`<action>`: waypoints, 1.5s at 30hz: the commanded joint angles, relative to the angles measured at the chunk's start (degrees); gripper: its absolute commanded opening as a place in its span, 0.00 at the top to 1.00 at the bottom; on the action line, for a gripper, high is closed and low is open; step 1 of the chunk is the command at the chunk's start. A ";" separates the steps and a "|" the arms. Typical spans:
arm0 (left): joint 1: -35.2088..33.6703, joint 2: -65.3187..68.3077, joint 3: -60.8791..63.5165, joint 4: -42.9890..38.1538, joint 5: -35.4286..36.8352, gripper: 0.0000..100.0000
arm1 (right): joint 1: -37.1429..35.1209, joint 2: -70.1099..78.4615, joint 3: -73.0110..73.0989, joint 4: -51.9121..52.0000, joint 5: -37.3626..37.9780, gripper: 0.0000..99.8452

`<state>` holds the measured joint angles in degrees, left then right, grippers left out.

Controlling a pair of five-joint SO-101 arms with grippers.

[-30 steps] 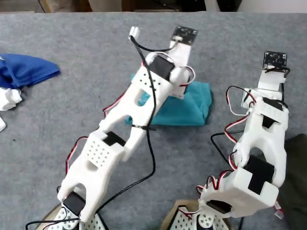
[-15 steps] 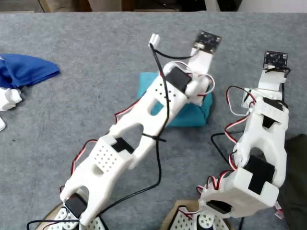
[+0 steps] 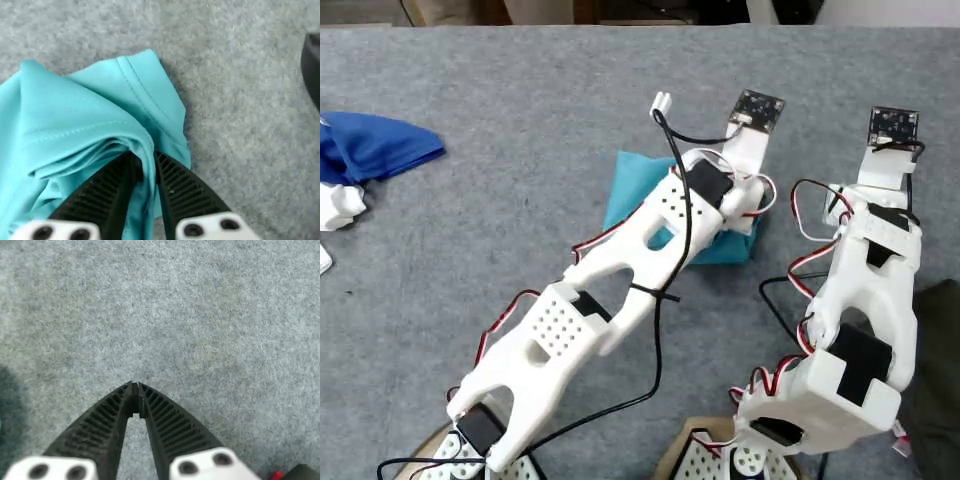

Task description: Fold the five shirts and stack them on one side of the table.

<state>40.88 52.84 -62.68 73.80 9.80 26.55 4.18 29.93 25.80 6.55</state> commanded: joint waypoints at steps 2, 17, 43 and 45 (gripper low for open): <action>0.35 -0.92 -2.90 -1.67 0.79 0.98 | 0.57 -0.22 -2.07 -0.97 0.26 1.00; 0.44 -1.36 -2.99 -1.41 0.88 0.80 | 0.57 -0.13 -2.07 -0.97 0.18 1.00; -29.98 2.24 -22.07 24.00 1.85 0.98 | -27.82 -10.59 -25.71 32.44 13.10 1.00; -33.05 5.67 -25.23 24.00 3.43 0.98 | -30.73 -9.19 -27.30 32.62 13.54 1.00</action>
<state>11.52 56.70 -82.46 97.80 11.30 0.18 -3.47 7.25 57.89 19.91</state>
